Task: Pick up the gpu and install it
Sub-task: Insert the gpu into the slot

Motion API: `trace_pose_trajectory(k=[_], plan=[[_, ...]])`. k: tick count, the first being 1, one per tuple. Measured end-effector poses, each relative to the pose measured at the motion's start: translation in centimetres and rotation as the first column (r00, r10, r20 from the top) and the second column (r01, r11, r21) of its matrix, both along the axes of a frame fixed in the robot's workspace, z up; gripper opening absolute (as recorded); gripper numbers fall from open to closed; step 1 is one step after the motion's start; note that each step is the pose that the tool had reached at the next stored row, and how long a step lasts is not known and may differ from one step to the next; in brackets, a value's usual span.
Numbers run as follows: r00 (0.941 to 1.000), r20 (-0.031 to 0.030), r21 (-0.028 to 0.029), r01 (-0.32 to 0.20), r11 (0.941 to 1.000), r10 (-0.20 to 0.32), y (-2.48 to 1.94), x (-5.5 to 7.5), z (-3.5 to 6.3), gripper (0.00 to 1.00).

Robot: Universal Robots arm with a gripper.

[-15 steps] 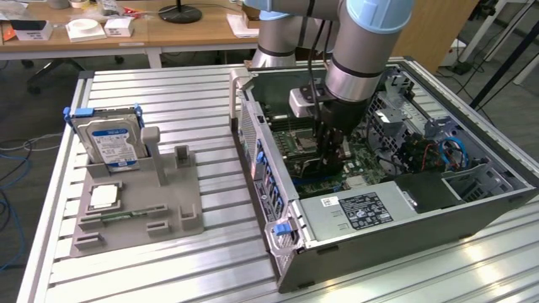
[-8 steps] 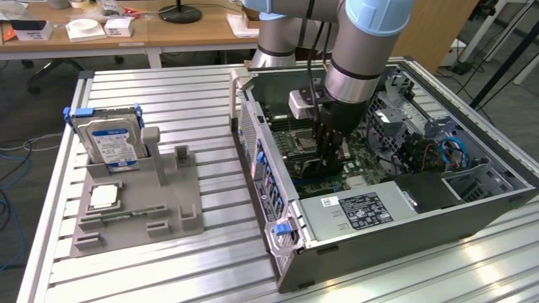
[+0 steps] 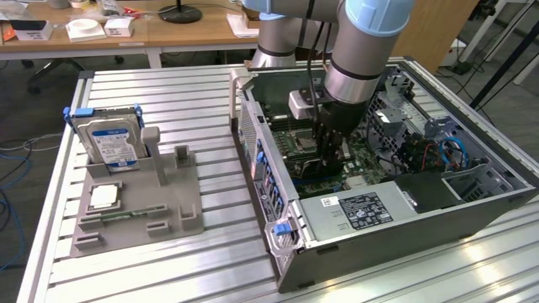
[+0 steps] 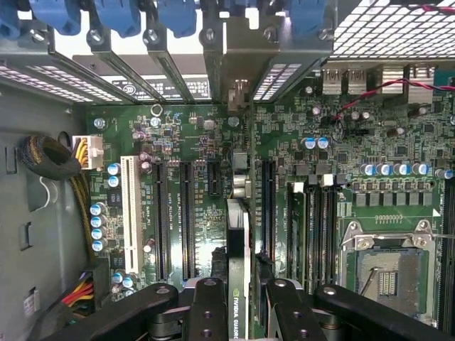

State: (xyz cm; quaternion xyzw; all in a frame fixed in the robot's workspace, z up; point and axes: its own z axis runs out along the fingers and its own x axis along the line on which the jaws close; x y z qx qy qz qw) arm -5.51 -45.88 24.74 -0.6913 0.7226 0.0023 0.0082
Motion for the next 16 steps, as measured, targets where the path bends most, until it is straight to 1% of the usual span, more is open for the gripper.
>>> trace_pose_trajectory(k=[6,10,15,16], plan=[[1.0,0.0004,0.0003,0.0,1.0,0.0,0.01,-0.13,-0.07,0.26],[1.0,0.0021,-0.0004,0.0,1.0,0.0,0.0,-0.31,-0.13,0.26],[1.0,0.0006,0.0003,0.0,1.0,0.0,0.01,-0.33,-0.14,0.26],[1.0,-0.0003,0.0013,0.001,1.0,-0.001,0.02,-0.36,-0.16,0.26]])
